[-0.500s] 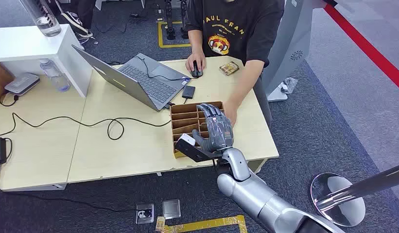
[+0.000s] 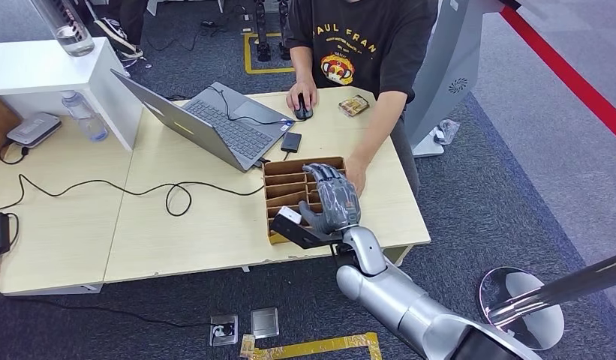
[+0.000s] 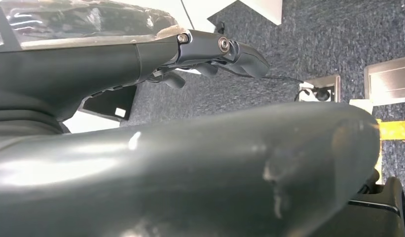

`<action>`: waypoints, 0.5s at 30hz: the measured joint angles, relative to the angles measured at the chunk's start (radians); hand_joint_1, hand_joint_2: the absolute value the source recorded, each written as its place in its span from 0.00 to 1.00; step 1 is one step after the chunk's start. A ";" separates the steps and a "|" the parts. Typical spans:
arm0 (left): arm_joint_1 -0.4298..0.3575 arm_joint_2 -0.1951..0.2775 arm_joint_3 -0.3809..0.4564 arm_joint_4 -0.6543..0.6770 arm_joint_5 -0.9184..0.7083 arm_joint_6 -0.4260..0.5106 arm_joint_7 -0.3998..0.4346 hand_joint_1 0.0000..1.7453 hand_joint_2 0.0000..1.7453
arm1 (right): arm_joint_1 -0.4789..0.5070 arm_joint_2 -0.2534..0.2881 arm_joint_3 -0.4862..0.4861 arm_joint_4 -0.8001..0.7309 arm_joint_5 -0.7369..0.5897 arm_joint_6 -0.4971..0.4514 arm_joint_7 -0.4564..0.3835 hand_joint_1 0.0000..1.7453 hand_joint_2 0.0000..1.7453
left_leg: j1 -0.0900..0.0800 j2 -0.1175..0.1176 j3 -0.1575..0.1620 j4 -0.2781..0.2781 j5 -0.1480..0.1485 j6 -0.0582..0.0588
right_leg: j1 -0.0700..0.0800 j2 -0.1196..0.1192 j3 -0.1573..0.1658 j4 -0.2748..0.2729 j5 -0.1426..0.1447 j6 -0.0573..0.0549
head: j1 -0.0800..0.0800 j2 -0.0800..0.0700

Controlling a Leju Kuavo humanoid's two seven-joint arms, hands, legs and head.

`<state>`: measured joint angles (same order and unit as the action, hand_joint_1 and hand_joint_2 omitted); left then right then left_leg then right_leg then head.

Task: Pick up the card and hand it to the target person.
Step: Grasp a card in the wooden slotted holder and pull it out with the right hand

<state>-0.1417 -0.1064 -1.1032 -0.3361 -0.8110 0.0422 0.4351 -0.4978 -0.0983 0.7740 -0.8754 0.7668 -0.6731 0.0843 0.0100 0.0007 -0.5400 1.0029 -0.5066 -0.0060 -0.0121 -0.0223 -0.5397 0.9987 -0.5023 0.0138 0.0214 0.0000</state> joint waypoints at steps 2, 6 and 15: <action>0.000 0.000 0.000 0.000 0.000 0.000 0.000 0.00 0.00 | -0.003 -0.001 0.002 0.011 -0.002 0.000 0.006 0.31 1.00 | 0.000 0.000 0.000 0.000 0.000 0.000 | 0.000 0.000 0.000 0.000 0.000 0.000 | 0.000 0.000; 0.000 0.000 0.000 0.000 0.000 0.000 0.000 0.00 0.00 | -0.007 -0.005 0.004 0.032 -0.012 0.000 0.017 0.34 1.00 | 0.000 0.000 0.000 0.000 0.000 0.000 | 0.000 0.000 0.000 0.000 0.000 0.000 | 0.000 0.000; 0.000 0.000 0.000 0.000 0.000 0.000 0.000 0.00 0.00 | -0.008 -0.018 0.004 0.073 -0.042 -0.002 0.018 0.42 1.00 | 0.000 0.000 0.000 0.000 0.000 0.000 | 0.000 0.000 0.000 0.000 0.000 0.000 | 0.000 0.000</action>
<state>-0.1417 -0.1064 -1.1032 -0.3361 -0.8110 0.0420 0.4349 -0.5058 -0.1165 0.7778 -0.8026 0.7244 -0.6756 0.1023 0.0100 0.0007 -0.5400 1.0029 -0.5066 -0.0060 -0.0121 -0.0223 -0.5397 0.9986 -0.5023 0.0139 0.0214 0.0000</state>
